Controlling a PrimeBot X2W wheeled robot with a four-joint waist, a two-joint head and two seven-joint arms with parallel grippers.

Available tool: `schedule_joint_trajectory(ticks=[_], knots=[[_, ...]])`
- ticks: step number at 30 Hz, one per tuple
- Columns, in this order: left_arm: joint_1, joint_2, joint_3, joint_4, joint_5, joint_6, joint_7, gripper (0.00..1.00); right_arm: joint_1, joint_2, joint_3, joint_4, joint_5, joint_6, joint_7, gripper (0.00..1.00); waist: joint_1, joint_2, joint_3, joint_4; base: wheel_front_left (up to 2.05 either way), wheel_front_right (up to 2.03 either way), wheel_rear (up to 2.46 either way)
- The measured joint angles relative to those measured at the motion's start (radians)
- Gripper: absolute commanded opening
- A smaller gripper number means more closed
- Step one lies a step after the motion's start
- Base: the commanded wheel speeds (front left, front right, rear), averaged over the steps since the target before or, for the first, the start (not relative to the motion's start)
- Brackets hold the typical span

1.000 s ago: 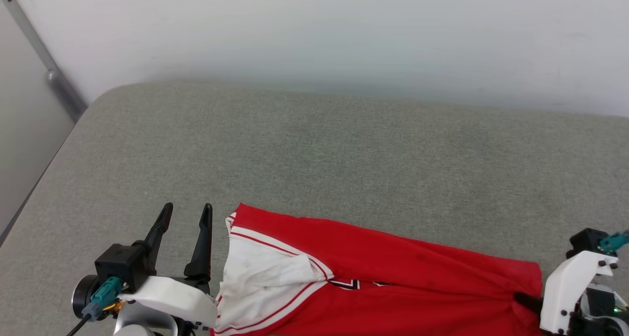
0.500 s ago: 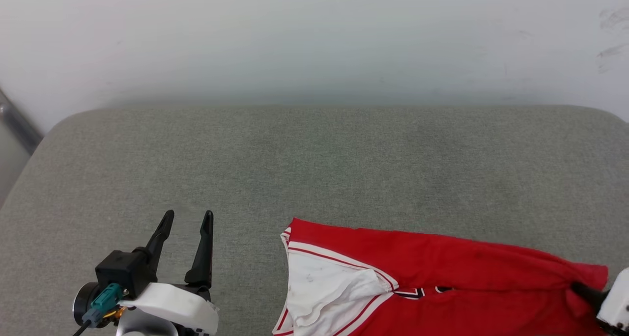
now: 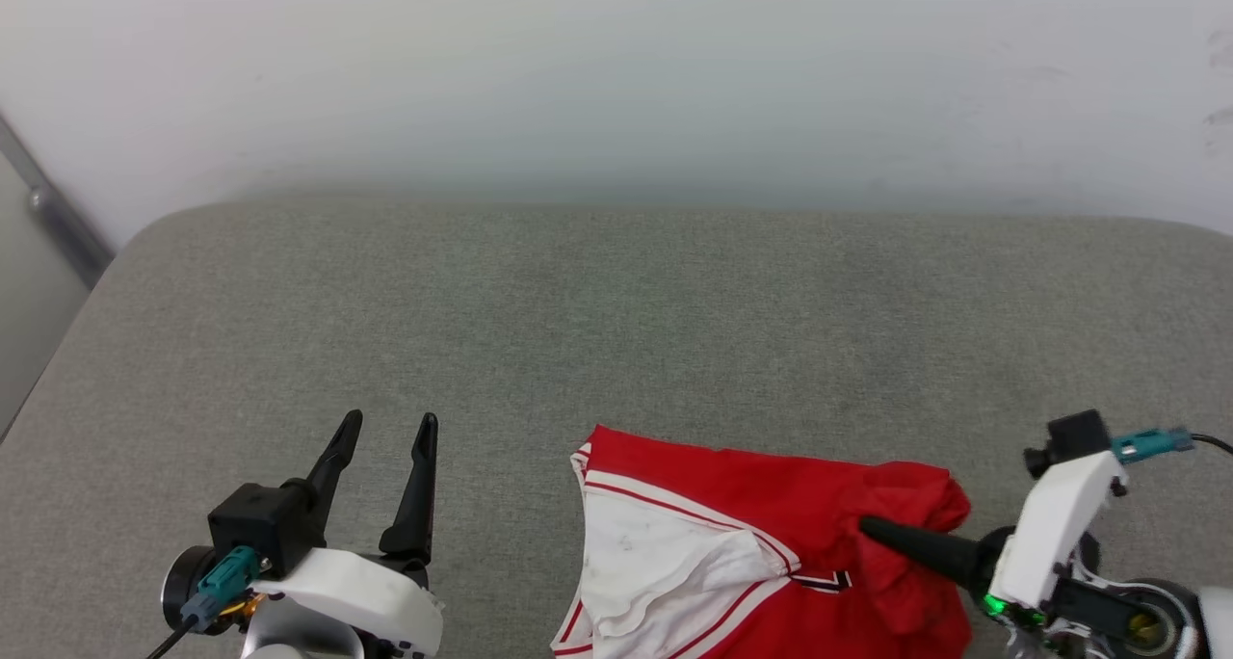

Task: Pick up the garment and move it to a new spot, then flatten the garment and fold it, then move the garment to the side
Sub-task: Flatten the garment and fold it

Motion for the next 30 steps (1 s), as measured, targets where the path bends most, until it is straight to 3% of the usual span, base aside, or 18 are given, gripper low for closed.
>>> schedule_joint_trajectory(ticks=[9, 10, 11, 12, 13, 14, 21, 22, 25, 30], knots=[[-0.032, -0.016, -0.022, 0.022, 0.001, -0.021, 0.009, 1.0, -0.079, 0.001, 0.343, 0.196, 0.163, 0.0, -0.22, 0.0, 0.0, 0.0, 0.017, 0.07, 0.0, 0.0, 0.0], [-0.051, -0.025, -0.026, 0.027, 0.001, -0.025, 0.008, 1.0, -0.128, 0.002, 0.435, 0.253, 0.194, 0.0, -0.304, 0.0, 0.0, 0.0, 0.035, 0.093, 0.0, 0.0, 0.0], [-0.055, -0.029, -0.026, 0.029, 0.001, -0.029, 0.008, 1.0, -0.143, 0.002, 0.459, 0.277, 0.184, 0.0, -0.33, 0.15, 0.0, 0.0, 0.042, 0.1, 0.0, 0.0, 0.0], [-0.058, -0.031, -0.027, 0.034, 0.001, -0.03, 0.007, 1.0, -0.156, 0.002, 0.475, 0.299, 0.17, 0.0, -0.36, 0.4, 0.0, 0.0, 0.048, 0.106, 0.0, 0.0, 0.0], [-0.061, -0.032, -0.027, 0.038, 0.001, -0.033, 0.006, 1.0, -0.168, 0.002, 0.491, 0.323, 0.165, 0.0, -0.38, 0.84, 0.0, 0.0, 0.055, 0.113, 0.0, 0.0, 0.0], [-0.063, -0.034, -0.027, 0.041, 0.001, -0.033, 0.004, 1.0, -0.18, 0.001, 0.507, 0.344, 0.164, 0.0, -0.393, 1.0, 0.0, 0.0, 0.061, 0.118, 0.0, 0.0, 0.0], [-0.064, -0.038, -0.022, 0.061, 0.0, -0.04, -0.004, 1.0, -0.241, 0.001, 0.594, 0.391, 0.109, 0.0, -0.447, 1.0, 0.0, 0.0, 0.079, 0.122, 0.0, 0.0, 0.0], [-0.064, -0.038, -0.022, 0.066, 0.0, -0.041, -0.005, 1.0, -0.265, -0.028, 0.646, 0.343, 0.033, 0.0, -0.452, 1.0, 0.0, 0.0, 0.075, 0.11, 0.0, 0.0, 0.0], [-0.063, -0.038, -0.021, 0.069, -0.001, -0.039, -0.005, 1.0, -0.267, -0.077, 0.678, 0.266, -0.04, 0.0, -0.479, 1.0, 0.0, 0.0, 0.066, 0.095, 0.0, 0.0, 0.0], [-0.045, -0.036, -0.012, 0.07, -0.001, -0.02, -0.007, 1.0, -0.252, -0.173, 0.62, 0.195, -0.265, 0.0, -0.597, 1.0, 0.0, 0.0, 0.047, 0.061, 0.0, 0.0, 0.0]])
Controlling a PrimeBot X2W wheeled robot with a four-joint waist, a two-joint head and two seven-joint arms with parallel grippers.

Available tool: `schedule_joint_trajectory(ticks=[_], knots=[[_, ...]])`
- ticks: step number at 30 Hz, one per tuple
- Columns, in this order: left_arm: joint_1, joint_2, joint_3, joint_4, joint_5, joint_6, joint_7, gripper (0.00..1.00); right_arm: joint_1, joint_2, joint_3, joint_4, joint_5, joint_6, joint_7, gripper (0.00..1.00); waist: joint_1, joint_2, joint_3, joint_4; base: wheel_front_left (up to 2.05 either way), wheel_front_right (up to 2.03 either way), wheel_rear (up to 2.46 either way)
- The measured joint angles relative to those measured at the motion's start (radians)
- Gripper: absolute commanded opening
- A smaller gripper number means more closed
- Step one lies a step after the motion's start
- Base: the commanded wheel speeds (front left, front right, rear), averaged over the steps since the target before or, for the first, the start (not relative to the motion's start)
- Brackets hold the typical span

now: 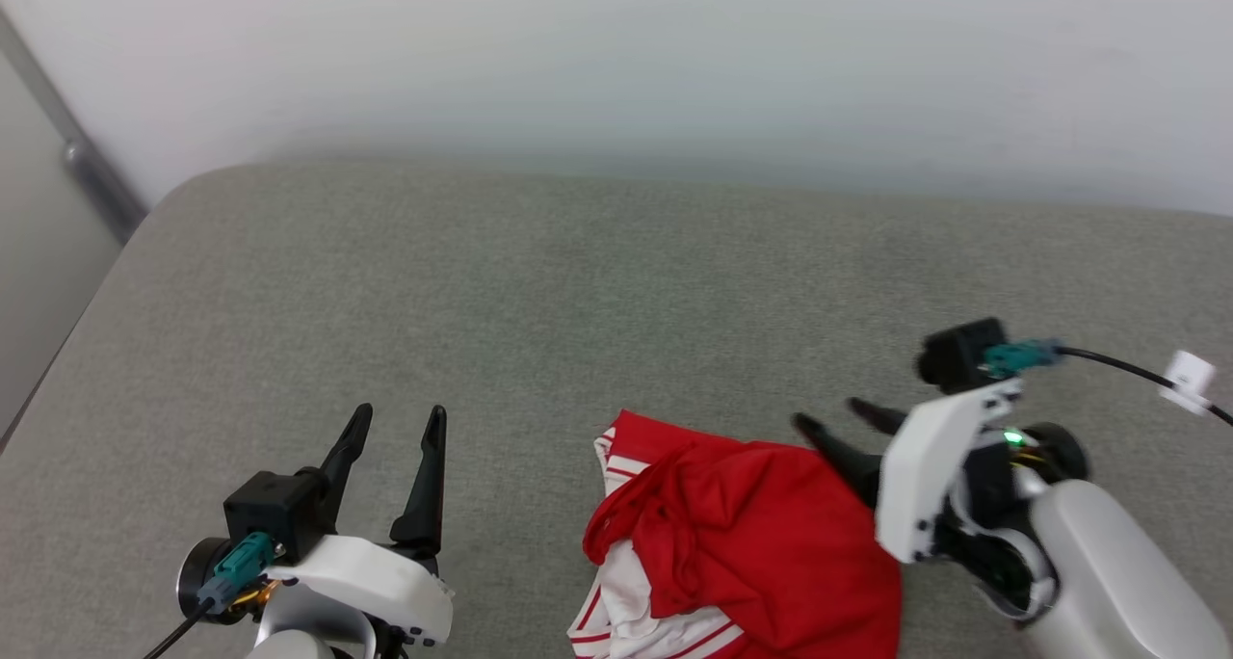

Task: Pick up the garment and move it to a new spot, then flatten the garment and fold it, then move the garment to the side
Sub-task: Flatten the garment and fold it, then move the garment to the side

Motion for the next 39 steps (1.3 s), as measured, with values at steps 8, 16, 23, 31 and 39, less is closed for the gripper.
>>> schedule_joint_trajectory(ticks=[8, 16, 23, 31, 39], knots=[[0.029, 0.009, 0.021, -0.005, -0.007, 0.027, -0.004, 1.0, 0.171, -0.025, -0.305, -0.094, -0.295, 0.0, -0.155, 1.0, 0.0, 0.0, -0.032, -0.061, 0.0, 0.0, 0.0], [0.061, 0.016, 0.049, -0.006, -0.004, 0.051, -0.011, 1.0, 0.307, 0.071, -0.481, -0.277, -0.428, 0.0, -0.338, 1.0, 0.0, 0.0, -0.056, -0.1, 0.0, 0.0, 0.0], [0.101, 0.018, 0.066, 0.004, 0.015, 0.059, -0.016, 1.0, 0.418, 0.124, -0.458, -0.381, -0.482, 0.0, -0.41, 1.0, 0.0, 0.0, -0.082, -0.114, 0.0, 0.0, 0.0], [0.126, 0.018, 0.076, 0.0, 0.037, 0.064, -0.017, 1.0, 0.485, 0.147, -0.432, -0.414, -0.508, 0.0, -0.423, 1.0, -0.0001, 0.0, -0.096, -0.124, 0.0, 0.0, 0.0], [0.124, 0.011, 0.091, 0.01, 0.039, 0.051, -0.017, 1.0, 0.487, 0.152, -0.432, -0.423, -0.51, 0.0, -0.411, 1.0, -0.0001, 0.0, -0.093, -0.135, 0.0, 0.0, 0.0]])
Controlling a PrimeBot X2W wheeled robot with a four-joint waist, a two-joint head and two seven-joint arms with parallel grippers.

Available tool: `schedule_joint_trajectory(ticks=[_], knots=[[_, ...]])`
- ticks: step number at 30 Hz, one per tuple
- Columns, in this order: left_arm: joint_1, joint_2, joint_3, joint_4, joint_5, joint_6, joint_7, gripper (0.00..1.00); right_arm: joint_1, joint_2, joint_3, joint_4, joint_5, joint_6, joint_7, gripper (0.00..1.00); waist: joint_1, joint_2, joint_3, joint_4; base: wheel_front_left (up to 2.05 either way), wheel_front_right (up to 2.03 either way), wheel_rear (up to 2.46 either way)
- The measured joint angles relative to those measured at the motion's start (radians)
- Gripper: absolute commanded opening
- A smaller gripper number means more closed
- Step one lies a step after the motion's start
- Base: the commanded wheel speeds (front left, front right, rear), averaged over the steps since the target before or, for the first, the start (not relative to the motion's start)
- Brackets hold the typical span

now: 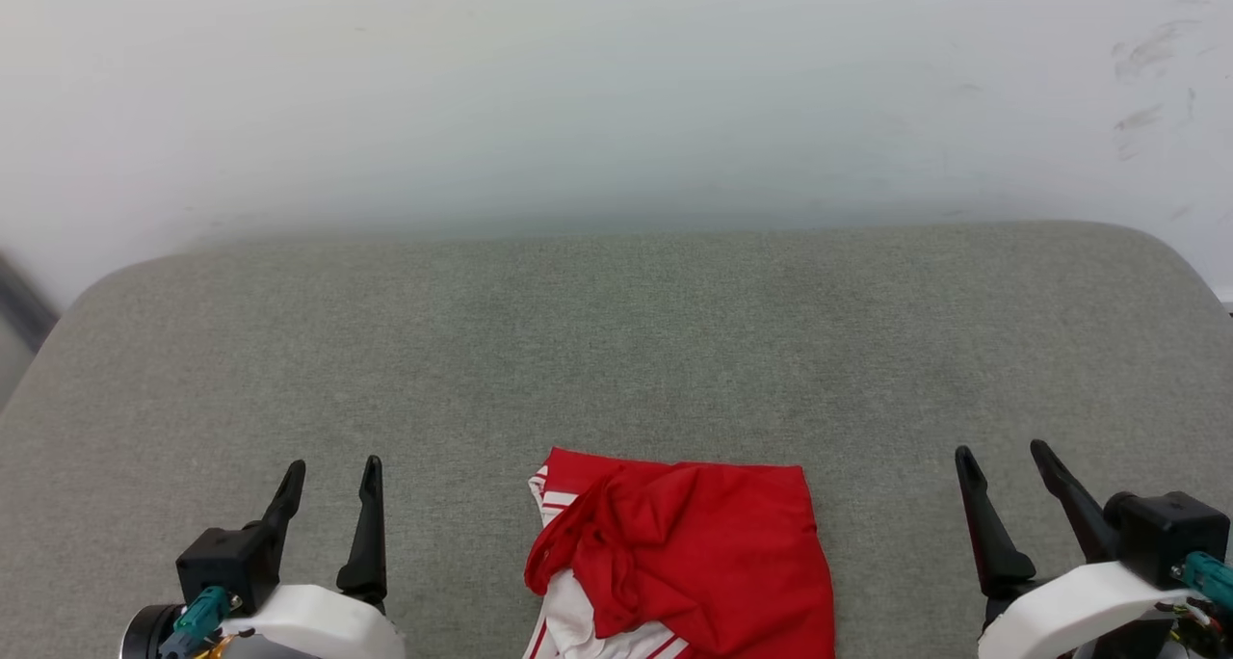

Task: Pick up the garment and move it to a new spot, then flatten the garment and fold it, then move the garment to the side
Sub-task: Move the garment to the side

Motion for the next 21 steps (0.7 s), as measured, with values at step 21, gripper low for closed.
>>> schedule_joint_trajectory(ticks=[21], knots=[[-0.043, -0.042, 0.05, -0.032, 0.051, -0.038, -0.002, 1.0, -0.118, -0.04, -0.228, 0.357, 0.55, 0.0, 0.691, 1.0, 0.0, 0.0, 0.068, 0.082, 0.0, 0.0, 0.0]])
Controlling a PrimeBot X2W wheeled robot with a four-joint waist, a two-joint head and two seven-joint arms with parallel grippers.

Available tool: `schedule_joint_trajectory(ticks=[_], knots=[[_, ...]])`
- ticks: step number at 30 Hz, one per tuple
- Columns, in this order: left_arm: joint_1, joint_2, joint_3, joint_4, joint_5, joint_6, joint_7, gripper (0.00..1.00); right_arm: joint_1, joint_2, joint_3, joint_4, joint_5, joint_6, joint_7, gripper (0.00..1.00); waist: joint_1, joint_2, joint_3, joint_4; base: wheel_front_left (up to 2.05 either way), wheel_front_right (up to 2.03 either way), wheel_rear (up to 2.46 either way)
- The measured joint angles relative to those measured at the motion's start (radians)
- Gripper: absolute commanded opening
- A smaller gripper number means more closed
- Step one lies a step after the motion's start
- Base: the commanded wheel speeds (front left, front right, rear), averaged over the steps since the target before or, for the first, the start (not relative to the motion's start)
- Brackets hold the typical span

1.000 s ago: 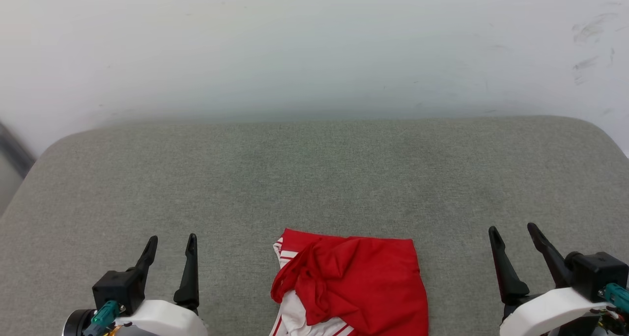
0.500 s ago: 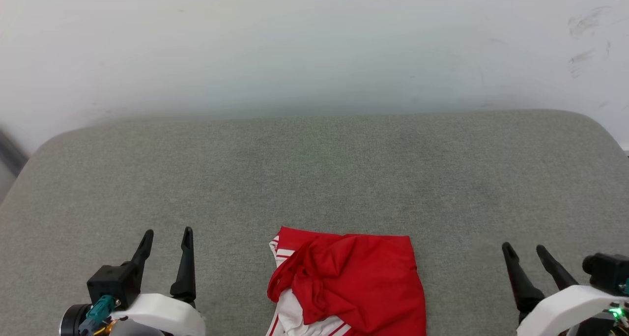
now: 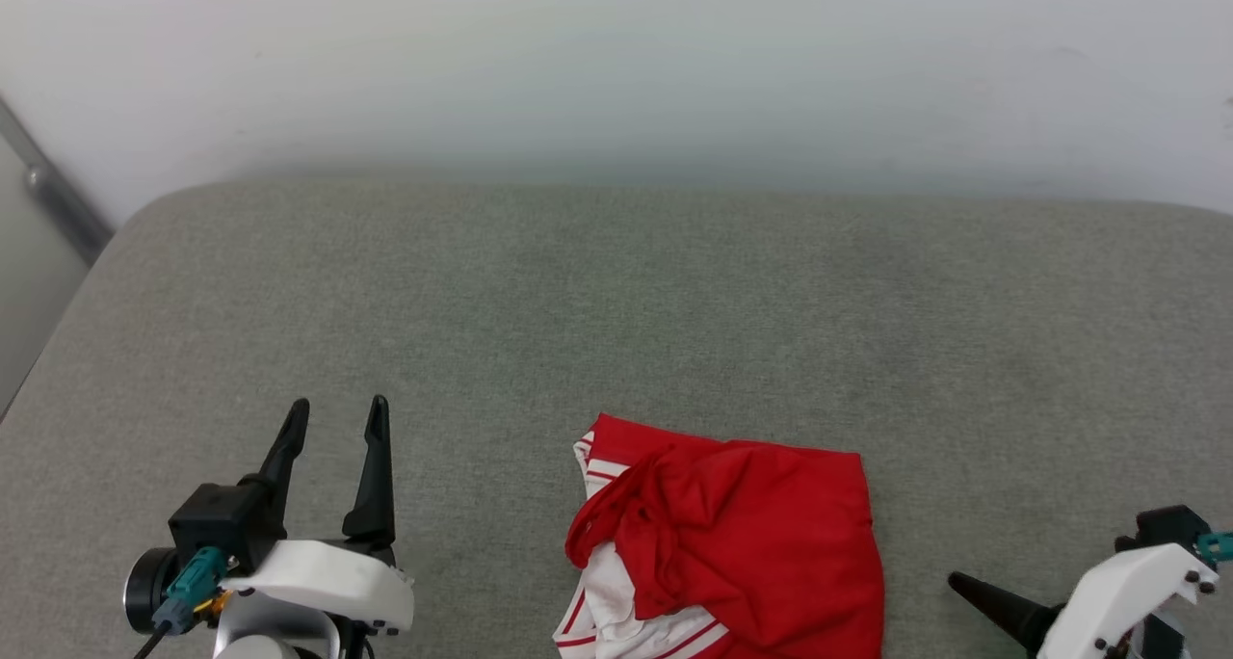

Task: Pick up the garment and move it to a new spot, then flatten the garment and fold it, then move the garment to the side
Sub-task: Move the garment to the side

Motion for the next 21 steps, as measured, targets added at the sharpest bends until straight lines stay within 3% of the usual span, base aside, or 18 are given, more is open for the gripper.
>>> schedule_joint_trajectory(ticks=[5, 13, 15, 16, 21], knots=[[-0.037, -0.018, 0.006, 0.0, 0.015, -0.018, 0.0, 1.0, -0.062, 0.035, 0.053, 0.03, 0.099, 0.0, 0.073, 1.0, 0.0001, -0.0001, 0.046, 0.039, 0.0, 0.0, 0.0], [-0.062, -0.044, 0.01, 0.022, 0.029, -0.05, 0.0, 1.0, -0.149, 0.044, 0.15, 0.132, 0.203, 0.0, 0.043, 1.0, 0.0, 0.0, 0.101, 0.092, 0.0, 0.0, 0.0], [-0.072, -0.049, 0.01, 0.028, 0.035, -0.055, 0.0, 1.0, -0.167, 0.033, 0.166, 0.165, 0.214, 0.0, 0.03, 0.2, 0.0001, 0.0, 0.107, 0.103, 0.0, 0.0, 0.0], [-0.076, -0.05, 0.011, 0.033, 0.037, -0.059, 0.0, 1.0, -0.174, 0.027, 0.177, 0.177, 0.215, 0.0, 0.023, 0.0, 0.0001, 0.0, 0.109, 0.107, 0.0, 0.0, 0.0], [-0.074, -0.06, 0.016, 0.054, 0.041, -0.061, 0.0, 1.0, -0.181, 0.002, 0.241, 0.192, 0.232, 0.0, -0.014, 0.0, 0.0001, 0.0, 0.099, 0.109, 0.0, 0.0, 0.0]])
